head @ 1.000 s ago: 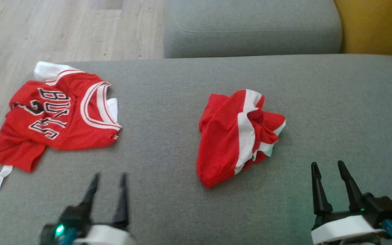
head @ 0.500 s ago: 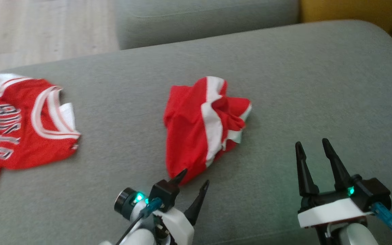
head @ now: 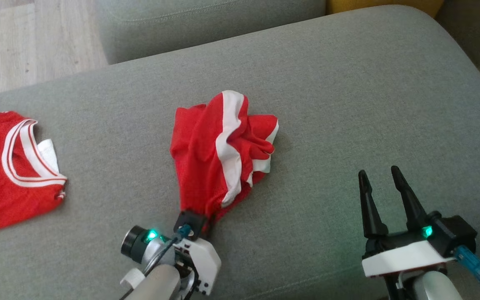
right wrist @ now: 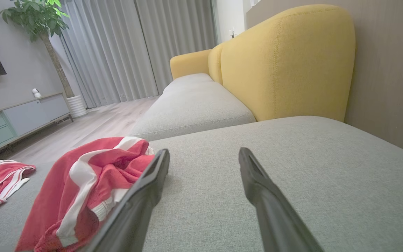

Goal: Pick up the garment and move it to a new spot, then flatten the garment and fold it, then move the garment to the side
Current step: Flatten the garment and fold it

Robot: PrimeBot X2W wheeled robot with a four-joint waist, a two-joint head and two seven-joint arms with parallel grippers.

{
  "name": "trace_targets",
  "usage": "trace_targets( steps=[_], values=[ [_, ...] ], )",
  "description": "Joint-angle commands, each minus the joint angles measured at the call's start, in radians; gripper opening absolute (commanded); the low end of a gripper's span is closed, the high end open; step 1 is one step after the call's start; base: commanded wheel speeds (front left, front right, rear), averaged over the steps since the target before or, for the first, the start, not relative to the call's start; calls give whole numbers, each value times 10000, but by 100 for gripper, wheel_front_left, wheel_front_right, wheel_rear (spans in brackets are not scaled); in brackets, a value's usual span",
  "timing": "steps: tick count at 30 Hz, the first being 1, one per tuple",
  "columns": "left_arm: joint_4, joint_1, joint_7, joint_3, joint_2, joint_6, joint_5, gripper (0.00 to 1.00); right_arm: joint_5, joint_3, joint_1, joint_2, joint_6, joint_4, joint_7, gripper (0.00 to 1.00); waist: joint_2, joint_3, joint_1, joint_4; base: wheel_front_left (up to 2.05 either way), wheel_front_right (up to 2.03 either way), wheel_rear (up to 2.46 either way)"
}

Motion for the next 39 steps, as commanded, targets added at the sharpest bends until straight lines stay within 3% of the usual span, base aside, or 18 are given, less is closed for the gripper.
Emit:
trace_targets(
  steps=[1,6,12,18,24,32,39],
  values=[
    [-238,-495,-172,231,23,33,-253,0,66,228,-347,-30,77,-378,-108,100,0,-48,0,36,0,0,0],
    [-928,-561,-532,363,23,57,-1136,0,56,131,-259,-28,77,-384,-108,100,0,-151,0,188,0,0,0],
    [-3152,-741,-587,1069,23,262,-2612,0,48,70,-112,-26,77,-322,-108,100,0,-421,0,388,0,0,0],
    [-5788,-1229,70,2311,244,363,-3826,0,30,151,-39,-26,77,-314,-99,100,0,-670,0,503,0,0,0],
    [-7316,-1953,910,3017,407,368,-4651,0,46,240,-122,-25,77,-304,-92,100,0,-726,0,477,0,0,0],
    [-8119,-3007,1727,2828,208,378,-5380,0,175,427,-326,-24,77,-164,-97,100,0,-756,0,-51,0,0,0],
    [-7726,-3992,1278,2225,47,562,-5682,0,290,552,-459,-21,77,-53,-105,100,0,-754,0,-741,0,0,0]
  ],
)
